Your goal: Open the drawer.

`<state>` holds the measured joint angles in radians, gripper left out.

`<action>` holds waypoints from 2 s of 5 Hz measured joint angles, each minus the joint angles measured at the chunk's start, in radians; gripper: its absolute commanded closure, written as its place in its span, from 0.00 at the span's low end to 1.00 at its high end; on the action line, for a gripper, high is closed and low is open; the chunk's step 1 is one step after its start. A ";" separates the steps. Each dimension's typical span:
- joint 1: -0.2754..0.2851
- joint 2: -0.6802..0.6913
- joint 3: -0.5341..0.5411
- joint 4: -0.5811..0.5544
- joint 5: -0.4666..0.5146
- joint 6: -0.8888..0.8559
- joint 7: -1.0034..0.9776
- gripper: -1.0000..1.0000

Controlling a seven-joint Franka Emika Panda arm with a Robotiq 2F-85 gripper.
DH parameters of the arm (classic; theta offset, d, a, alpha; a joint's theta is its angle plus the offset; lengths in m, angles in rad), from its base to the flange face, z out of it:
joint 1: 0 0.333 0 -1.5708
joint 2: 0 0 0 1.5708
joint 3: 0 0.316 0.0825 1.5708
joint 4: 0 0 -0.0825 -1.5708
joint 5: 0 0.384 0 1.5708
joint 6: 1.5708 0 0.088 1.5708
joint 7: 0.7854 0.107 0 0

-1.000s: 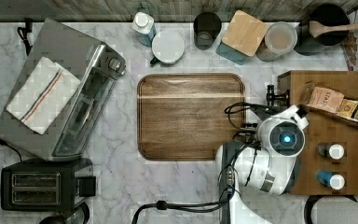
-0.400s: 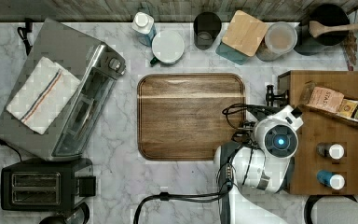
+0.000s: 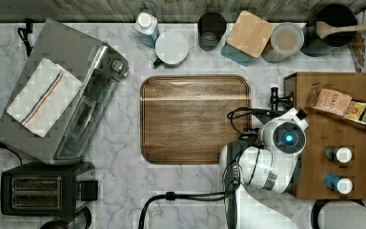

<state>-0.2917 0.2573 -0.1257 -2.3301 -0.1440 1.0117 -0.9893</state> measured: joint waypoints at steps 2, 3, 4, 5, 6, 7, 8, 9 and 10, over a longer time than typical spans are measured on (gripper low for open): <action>-0.033 0.000 0.060 0.041 0.207 -0.119 -0.200 0.00; -0.025 0.000 0.080 0.008 0.212 -0.040 -0.122 0.00; -0.009 -0.010 0.106 -0.031 0.213 0.033 0.006 0.00; 0.020 -0.017 0.138 -0.045 0.213 0.035 0.129 0.00; 0.065 -0.029 0.169 -0.057 0.206 0.010 0.202 0.00; 0.109 -0.036 0.207 -0.066 0.206 0.003 0.204 0.00; 0.137 -0.047 0.218 -0.084 0.201 0.001 0.227 0.00; 0.136 -0.057 0.218 -0.090 0.201 0.007 0.265 0.00; 0.132 -0.061 0.217 -0.090 0.200 0.007 0.267 0.00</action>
<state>-0.1593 0.1967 0.0916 -2.4199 0.0563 1.0186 -0.7227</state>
